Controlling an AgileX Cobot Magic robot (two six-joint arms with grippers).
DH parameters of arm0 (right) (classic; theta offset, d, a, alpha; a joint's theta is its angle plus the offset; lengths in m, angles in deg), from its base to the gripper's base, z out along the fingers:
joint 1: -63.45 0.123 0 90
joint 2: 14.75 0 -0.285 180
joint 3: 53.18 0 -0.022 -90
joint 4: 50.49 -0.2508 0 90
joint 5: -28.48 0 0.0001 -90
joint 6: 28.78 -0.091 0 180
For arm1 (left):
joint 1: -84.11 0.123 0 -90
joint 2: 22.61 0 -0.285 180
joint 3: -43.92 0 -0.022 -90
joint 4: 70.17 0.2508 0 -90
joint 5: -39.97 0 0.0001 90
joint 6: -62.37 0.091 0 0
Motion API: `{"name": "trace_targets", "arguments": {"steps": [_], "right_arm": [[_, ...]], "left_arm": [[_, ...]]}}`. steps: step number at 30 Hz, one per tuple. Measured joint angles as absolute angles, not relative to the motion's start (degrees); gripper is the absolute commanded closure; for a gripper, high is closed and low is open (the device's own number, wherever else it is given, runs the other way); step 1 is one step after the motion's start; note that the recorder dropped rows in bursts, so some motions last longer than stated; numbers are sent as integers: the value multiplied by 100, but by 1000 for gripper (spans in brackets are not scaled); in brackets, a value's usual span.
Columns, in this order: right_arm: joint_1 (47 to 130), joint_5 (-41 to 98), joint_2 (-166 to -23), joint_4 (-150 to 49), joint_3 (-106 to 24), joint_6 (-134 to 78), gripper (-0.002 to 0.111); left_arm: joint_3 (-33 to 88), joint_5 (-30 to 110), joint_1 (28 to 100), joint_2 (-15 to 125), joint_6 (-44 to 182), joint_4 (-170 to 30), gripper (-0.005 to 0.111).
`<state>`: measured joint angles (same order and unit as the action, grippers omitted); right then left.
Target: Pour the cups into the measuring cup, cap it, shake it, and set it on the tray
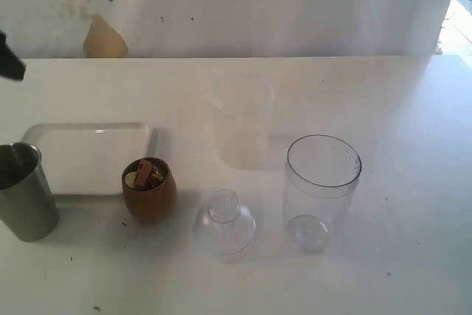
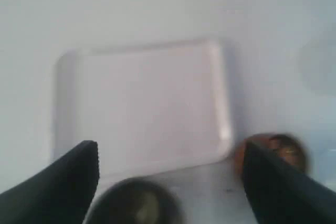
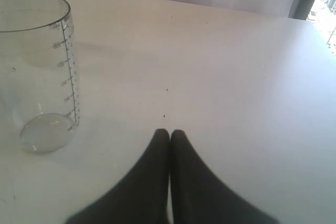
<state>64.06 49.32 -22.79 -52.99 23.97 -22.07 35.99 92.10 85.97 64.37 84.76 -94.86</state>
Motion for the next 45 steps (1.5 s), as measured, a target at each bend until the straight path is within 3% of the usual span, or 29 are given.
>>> {"name": "trace_targets", "arguments": {"steps": [4, 7, 14, 19, 23, 32, 39, 45], "right_arm": [[6406, 4932, -2279, -5299, 2397, -2207, 108], [6406, 4932, -2279, -5299, 2397, -2207, 108], [6406, 4932, -2279, -5299, 2397, -2207, 108], [6406, 4932, -2279, -5299, 2397, -2207, 108], [6406, 4932, -2279, -5299, 2397, -2207, 108], [6406, 4932, -2279, -5299, 2397, -2207, 108], [6406, 4932, -2279, -5299, 2397, -2207, 108], [6406, 4932, -2279, -5299, 2397, -2207, 108]], "left_arm": [[3625, 9041, 7790, 6180, 9622, -11143, 40], [3468, 8637, 6888, 6165, 9707, -11273, 48], [2404, 6553, 5418, 6165, 9382, -11094, 49], [2119, 5742, 5325, 6165, 9382, -11082, 34], [2095, 5594, 5370, 6165, 9454, -11030, 2], [1894, 5521, 5372, 6281, 9677, -11157, 2], [646, 3081, 4413, 6338, 10173, -11656, 2], [99, 1361, 3805, 6492, 8948, -11271, 2]]}}
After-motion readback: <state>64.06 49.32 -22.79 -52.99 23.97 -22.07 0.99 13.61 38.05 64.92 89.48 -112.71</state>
